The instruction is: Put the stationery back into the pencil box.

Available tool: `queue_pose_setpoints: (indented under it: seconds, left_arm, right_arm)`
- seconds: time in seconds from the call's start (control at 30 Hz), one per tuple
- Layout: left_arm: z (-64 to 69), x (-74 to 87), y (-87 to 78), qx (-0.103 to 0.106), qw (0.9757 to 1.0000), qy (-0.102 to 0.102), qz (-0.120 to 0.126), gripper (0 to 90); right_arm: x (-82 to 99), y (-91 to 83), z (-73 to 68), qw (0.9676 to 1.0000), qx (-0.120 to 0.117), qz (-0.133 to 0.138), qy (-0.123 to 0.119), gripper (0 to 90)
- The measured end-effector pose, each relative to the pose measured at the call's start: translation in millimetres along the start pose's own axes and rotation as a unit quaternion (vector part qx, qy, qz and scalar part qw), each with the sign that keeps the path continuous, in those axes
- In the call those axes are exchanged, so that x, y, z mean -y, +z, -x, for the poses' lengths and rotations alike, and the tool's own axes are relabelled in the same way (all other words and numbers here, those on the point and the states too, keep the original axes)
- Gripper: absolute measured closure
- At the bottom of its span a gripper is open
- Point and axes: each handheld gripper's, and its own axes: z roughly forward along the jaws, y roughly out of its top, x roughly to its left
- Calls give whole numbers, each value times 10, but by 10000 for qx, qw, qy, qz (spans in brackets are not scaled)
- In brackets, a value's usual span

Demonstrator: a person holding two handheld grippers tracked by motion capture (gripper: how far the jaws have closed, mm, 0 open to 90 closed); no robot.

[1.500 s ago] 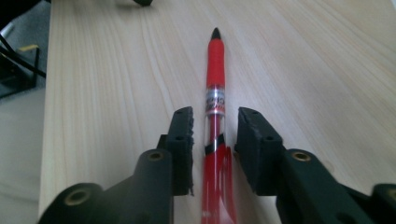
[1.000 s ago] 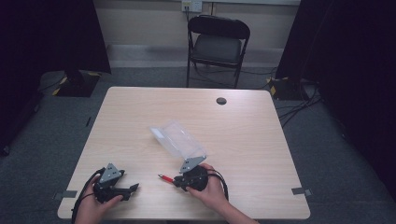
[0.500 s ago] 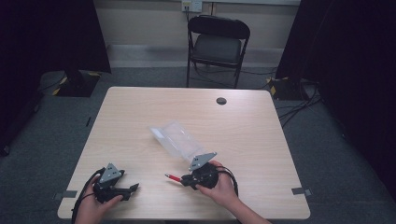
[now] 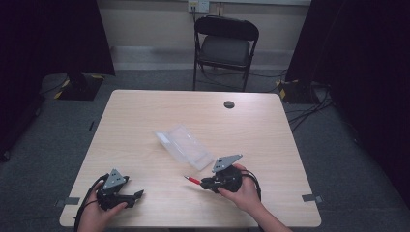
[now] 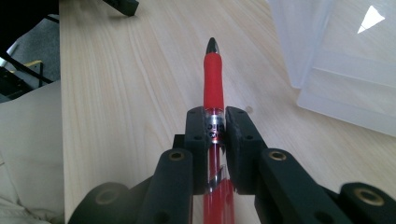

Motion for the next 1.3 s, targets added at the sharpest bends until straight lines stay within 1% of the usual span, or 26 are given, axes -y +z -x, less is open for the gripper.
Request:
queue_pose_setpoints:
  seconds: [0.17,0.23,0.3,0.33,0.47,0.8,1.13,1.2,1.23,1.3]
  left_arm:
    - [0,0,0,1,10000,0,2,206]
    - [0,0,0,2,10000,1,1,206]
    - [0,0,0,0,10000,0,3,206]
    - [0,0,0,-1,10000,1,0,206]
    - [3,2,0,-5,10000,-11,6,207]
    - [0,3,-5,-18,10000,27,-7,207]
    - [3,5,-6,-32,10000,31,-2,208]
    - [-2,4,-16,-65,9999,102,-35,208]
    - [9,9,-13,-37,10000,24,-18,208]
    - [16,13,-14,-40,10000,-8,6,208]
  right_arm:
    - [60,-95,61,9999,37,47,103,800]
    - [81,-143,85,9998,52,98,174,801]
    - [100,-189,113,9997,99,138,194,801]
    - [109,-214,126,9995,84,176,237,801]
    - [147,-316,183,9989,157,279,350,801]
    - [188,-490,302,9971,306,466,519,801]
    - [140,-591,436,9941,492,613,753,800]
    - [123,-602,467,9934,537,638,790,800]
    - [111,-604,483,9933,564,644,780,800]
    - [84,-607,502,9929,603,653,795,800]
